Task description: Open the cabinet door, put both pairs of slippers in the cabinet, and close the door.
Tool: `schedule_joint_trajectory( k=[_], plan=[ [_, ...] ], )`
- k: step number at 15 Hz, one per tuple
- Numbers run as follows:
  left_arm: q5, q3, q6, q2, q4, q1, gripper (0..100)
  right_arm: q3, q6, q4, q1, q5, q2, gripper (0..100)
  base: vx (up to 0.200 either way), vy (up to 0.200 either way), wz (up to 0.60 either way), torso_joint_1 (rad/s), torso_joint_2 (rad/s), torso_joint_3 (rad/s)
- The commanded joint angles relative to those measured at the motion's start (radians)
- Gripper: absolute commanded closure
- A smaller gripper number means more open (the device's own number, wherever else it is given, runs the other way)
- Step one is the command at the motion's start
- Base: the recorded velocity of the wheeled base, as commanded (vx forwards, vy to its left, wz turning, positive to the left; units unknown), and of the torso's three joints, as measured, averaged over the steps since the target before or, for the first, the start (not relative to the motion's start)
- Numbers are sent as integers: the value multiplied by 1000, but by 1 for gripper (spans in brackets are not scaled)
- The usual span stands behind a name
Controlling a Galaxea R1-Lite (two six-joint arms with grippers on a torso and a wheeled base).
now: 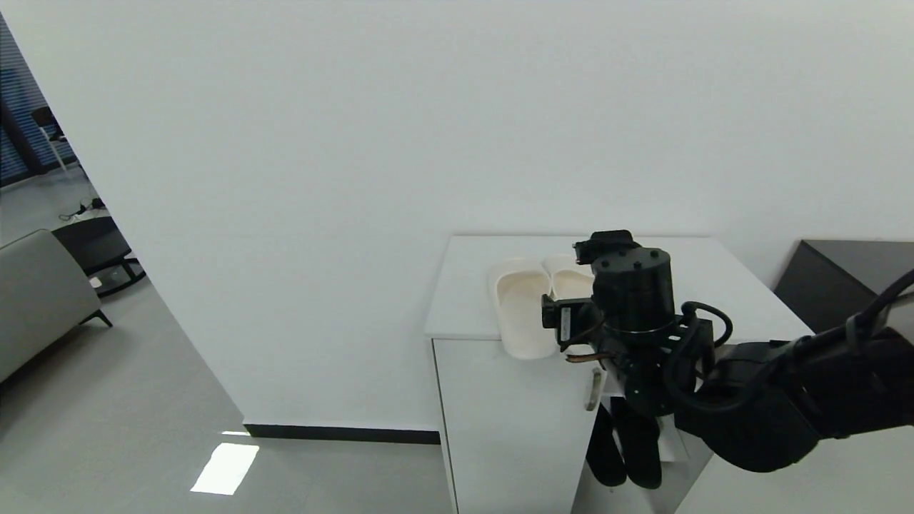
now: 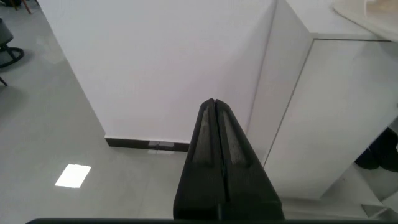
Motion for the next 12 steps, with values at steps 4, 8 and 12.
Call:
schedule_joint_trajectory(
  k=[4,8,12],
  plan=[
    [0,0,-3,2,0,-1,100,-145,3,18,-10,4,161,0,100,0,0,1,4,4],
    [0,0,-3,2,0,-1,100,-197,5,39,-45,4,219,0,0,0,0,0,0,0],
    [0,0,-3,2,0,-1,100,-271,5,41,-85,18,274,0,0,0,0,0,0,0]
  ],
)
